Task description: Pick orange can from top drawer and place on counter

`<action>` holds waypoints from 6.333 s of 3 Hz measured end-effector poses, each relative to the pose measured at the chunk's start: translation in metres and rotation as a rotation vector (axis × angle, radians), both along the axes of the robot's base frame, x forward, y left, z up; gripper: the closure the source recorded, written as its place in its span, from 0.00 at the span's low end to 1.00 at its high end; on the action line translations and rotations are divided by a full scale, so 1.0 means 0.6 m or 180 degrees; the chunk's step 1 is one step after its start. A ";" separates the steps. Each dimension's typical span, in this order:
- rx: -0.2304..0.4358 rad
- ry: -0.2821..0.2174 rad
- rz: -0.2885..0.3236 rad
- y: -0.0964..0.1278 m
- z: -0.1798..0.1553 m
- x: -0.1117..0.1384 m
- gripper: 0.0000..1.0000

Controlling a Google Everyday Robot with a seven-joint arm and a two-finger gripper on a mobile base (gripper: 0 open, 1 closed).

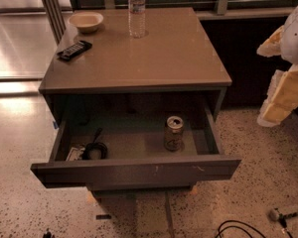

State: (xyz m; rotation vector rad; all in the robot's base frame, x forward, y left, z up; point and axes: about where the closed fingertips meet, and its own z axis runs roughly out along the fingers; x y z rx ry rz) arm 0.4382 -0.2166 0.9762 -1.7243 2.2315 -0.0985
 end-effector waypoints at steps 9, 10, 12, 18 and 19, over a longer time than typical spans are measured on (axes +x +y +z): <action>0.1417 -0.0120 -0.0266 0.090 -0.413 0.177 0.11; 0.1558 -0.0088 -0.0243 0.104 -0.436 0.191 0.07; 0.1780 -0.0063 -0.0222 0.135 -0.473 0.227 0.13; 0.1994 0.0047 -0.0064 0.204 -0.516 0.258 1.00; 0.2029 0.0112 -0.0004 0.218 -0.453 0.248 1.00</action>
Offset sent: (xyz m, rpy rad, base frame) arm 0.1078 0.0413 -0.1267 0.3802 -0.1433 -0.0403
